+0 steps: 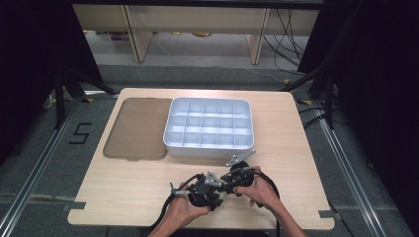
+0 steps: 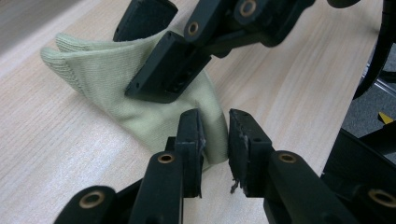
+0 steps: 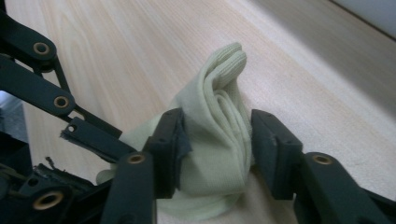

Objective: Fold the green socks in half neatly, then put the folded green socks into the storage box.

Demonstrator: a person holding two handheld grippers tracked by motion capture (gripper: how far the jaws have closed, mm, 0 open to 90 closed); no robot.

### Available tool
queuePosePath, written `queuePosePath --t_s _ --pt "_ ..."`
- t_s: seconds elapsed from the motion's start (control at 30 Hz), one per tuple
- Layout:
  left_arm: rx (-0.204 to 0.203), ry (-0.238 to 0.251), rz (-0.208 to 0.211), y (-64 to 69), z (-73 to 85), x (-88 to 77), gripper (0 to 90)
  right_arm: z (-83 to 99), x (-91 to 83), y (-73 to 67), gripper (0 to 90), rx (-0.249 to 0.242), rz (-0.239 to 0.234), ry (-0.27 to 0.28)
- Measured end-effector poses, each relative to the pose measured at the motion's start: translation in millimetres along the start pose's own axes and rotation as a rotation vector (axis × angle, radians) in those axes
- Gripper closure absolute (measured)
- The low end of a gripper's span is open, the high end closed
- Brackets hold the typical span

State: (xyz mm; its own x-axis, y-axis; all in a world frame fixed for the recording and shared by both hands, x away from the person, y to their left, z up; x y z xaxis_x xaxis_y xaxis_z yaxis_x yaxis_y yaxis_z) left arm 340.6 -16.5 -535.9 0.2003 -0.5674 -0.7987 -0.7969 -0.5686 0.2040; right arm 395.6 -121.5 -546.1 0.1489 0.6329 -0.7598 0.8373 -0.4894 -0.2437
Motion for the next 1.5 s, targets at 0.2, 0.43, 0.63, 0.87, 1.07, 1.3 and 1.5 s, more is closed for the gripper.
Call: queuePosePath --t_s 0.2,0.43,0.63,0.87,1.07,1.3,1.5 --pt "-0.026 0.036 0.023 2.3 -0.3 -2.2 64.6 2.0 0.0 1.2 67.3 0.027 -0.032 0.034" --pt "-0.072 0.083 0.05 -2.9 3.3 -16.9 52.6 2.7 -0.8 0.4 68.9 0.034 -0.038 0.038" --pt "-0.106 0.128 0.031 -12.4 19.8 -39.6 45.1 3.0 -0.8 0.2 69.0 0.031 -0.042 0.049" --pt "-0.181 0.174 -0.028 -39.7 51.3 -64.4 39.6 3.5 -1.9 -0.5 69.1 0.024 -0.035 0.052" --pt "-0.219 0.174 -0.075 -56.7 71.8 -71.1 35.1 4.2 -3.0 -1.2 69.1 0.018 -0.025 0.057" --pt "-0.244 0.174 -0.131 -66.0 85.5 -73.6 31.0 3.3 -4.1 -4.4 69.1 0.004 -0.016 0.058" --pt "-0.241 0.159 -0.174 -72.1 94.6 -76.7 25.4 0.5 -13.4 -6.5 69.2 -0.067 0.01 0.088"
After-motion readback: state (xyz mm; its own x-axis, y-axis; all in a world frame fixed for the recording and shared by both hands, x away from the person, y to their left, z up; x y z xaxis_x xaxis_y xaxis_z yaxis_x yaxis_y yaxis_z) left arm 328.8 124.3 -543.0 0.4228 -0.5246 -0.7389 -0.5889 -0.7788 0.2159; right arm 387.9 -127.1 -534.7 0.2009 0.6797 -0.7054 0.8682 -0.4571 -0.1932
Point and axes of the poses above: each handheld gripper's, and its own axes: x roughly forward along the jaws, z roughly out of its underside, y roughly to its right, the point moved 6 cm from there along x, roughly forward along the jaws, and after that the axes turned 5 degrees about -x, right-handed, at the moved point
